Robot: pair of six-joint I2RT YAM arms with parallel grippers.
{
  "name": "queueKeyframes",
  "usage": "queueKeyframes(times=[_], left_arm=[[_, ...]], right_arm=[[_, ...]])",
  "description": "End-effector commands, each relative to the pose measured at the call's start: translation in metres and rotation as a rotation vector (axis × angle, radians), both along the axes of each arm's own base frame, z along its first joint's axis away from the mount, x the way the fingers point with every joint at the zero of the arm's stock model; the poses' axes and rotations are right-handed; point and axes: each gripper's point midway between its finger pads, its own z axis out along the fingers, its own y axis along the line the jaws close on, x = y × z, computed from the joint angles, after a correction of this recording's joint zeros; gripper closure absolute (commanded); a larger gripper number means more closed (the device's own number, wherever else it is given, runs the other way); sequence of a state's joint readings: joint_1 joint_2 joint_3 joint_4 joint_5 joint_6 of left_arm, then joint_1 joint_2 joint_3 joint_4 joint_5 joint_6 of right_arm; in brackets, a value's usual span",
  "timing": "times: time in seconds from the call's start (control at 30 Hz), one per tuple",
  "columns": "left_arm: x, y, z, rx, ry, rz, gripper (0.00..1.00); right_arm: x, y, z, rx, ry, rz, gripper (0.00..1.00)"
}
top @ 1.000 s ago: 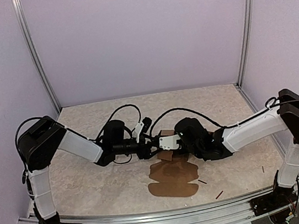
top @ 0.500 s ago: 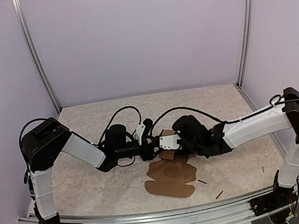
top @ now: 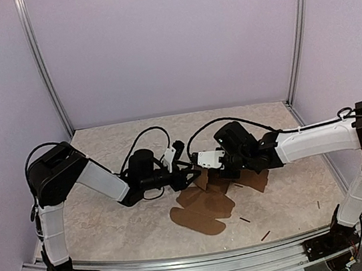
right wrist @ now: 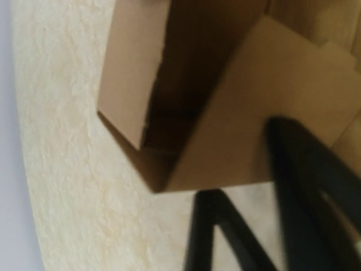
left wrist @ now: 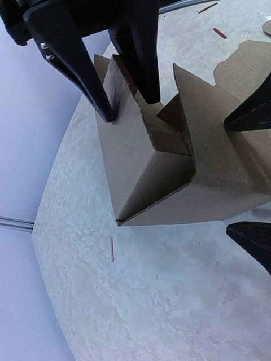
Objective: Fold the paper box
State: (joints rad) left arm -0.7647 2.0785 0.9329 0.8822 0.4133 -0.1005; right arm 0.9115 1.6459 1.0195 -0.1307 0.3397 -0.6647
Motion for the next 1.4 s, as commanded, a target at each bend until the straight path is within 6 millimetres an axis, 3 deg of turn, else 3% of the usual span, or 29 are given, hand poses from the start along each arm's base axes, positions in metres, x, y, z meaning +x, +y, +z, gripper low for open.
queueKeyframes(times=[0.0,0.27,0.57,1.0,1.37], left_arm=[[0.010,-0.002,-0.008,0.018,-0.012,0.029,0.47],[0.018,-0.010,-0.012,0.055,-0.044,0.045,0.48],[0.024,-0.016,-0.018,0.066,-0.071,0.056,0.47],[0.037,-0.020,-0.022,0.027,-0.116,0.032,0.40],[0.034,-0.028,-0.010,-0.047,-0.103,-0.193,0.36]], right_arm=[[-0.001,0.001,0.003,0.067,0.095,-0.007,0.70],[0.002,0.002,0.000,0.089,0.127,-0.012,0.69],[-0.001,0.001,-0.020,0.054,0.166,-0.016,0.66],[0.009,-0.005,-0.011,0.043,0.124,-0.046,0.66],[0.022,-0.011,-0.007,0.094,0.177,-0.074,0.65]])
